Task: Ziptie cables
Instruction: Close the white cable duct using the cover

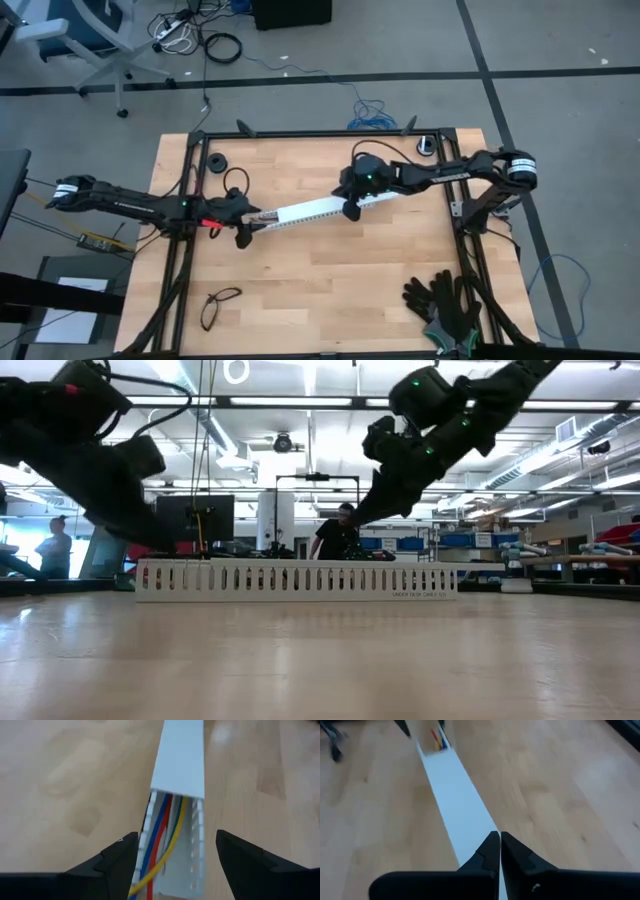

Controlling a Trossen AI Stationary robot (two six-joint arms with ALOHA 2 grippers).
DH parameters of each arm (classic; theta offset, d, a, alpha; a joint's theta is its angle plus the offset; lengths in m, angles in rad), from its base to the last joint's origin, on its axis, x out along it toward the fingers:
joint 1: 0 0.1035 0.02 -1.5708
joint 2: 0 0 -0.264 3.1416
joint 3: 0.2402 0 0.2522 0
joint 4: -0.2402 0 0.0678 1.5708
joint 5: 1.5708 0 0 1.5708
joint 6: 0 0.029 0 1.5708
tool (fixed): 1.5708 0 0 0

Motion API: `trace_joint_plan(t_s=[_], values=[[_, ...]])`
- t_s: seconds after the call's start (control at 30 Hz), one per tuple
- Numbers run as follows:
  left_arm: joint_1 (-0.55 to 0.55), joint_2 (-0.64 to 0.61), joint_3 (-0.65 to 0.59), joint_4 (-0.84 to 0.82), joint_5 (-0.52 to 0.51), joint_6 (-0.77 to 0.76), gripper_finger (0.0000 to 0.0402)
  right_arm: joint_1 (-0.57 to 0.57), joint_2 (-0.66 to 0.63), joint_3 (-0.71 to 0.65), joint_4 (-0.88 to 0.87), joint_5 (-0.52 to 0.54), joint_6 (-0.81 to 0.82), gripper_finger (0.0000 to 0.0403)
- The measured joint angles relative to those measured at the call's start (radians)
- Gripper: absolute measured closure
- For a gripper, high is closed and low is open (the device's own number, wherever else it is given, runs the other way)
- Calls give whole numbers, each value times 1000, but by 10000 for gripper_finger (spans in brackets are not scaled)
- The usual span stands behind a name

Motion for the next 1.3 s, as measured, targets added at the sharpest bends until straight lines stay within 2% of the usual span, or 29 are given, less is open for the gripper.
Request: trace_joint_plan(t_s=[0.17, 0.5, 0.7, 0.87, 1.07, 1.3], values=[[-47, 9, -1, -3, -9, -69, 159, 15, 34, -64, 122, 0, 42, 403], [-121, 44, -1, 20, -152, -96, 159, 35, 115, -65, 250, -12, 69, 403], [-120, 109, -1, 110, -157, -84, 159, 35, 115, -65, 281, -27, 69, 403], [-120, 156, -1, 173, -164, 64, 159, 42, 115, -65, 287, -28, 72, 403], [-120, 168, -1, 248, -164, 39, 159, 50, 115, -65, 287, -29, 72, 403], [-120, 168, -1, 245, -161, 43, 159, 49, 115, -65, 289, -28, 74, 403]])
